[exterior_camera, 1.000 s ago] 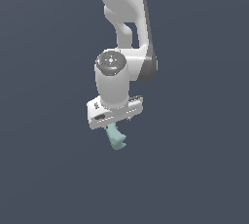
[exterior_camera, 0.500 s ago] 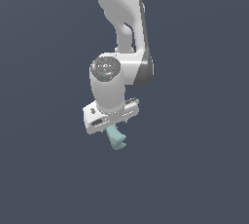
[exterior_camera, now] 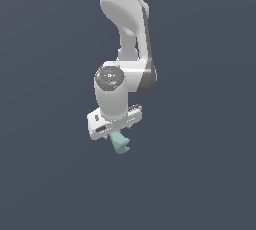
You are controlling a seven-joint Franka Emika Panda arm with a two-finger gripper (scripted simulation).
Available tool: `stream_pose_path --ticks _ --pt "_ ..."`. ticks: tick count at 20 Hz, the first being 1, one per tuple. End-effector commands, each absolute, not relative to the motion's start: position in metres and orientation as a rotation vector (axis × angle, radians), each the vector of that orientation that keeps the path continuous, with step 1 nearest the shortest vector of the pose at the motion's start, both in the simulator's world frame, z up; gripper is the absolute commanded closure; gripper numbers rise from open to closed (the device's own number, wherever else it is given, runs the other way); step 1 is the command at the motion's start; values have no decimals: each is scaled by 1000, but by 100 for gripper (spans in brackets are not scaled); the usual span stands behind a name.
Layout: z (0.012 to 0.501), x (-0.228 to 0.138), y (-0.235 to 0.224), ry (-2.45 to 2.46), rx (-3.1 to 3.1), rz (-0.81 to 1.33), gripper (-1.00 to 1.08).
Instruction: Pick up the object and move it to a goal position.
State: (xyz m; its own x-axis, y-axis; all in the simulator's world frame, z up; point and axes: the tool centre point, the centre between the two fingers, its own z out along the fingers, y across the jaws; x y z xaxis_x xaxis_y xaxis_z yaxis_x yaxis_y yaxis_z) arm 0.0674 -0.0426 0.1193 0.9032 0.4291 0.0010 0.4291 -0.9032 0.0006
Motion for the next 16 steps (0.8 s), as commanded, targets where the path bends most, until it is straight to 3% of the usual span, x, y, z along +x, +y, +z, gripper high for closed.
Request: stream_pose_path --ticks 1,10,11,16 --pt "105 67 -42 693 3064 0 -92" --pt "92 68 -43 694 3064 0 -92" --pt "92 68 -43 694 3064 0 108" --pt "92 68 -43 694 3064 0 108"
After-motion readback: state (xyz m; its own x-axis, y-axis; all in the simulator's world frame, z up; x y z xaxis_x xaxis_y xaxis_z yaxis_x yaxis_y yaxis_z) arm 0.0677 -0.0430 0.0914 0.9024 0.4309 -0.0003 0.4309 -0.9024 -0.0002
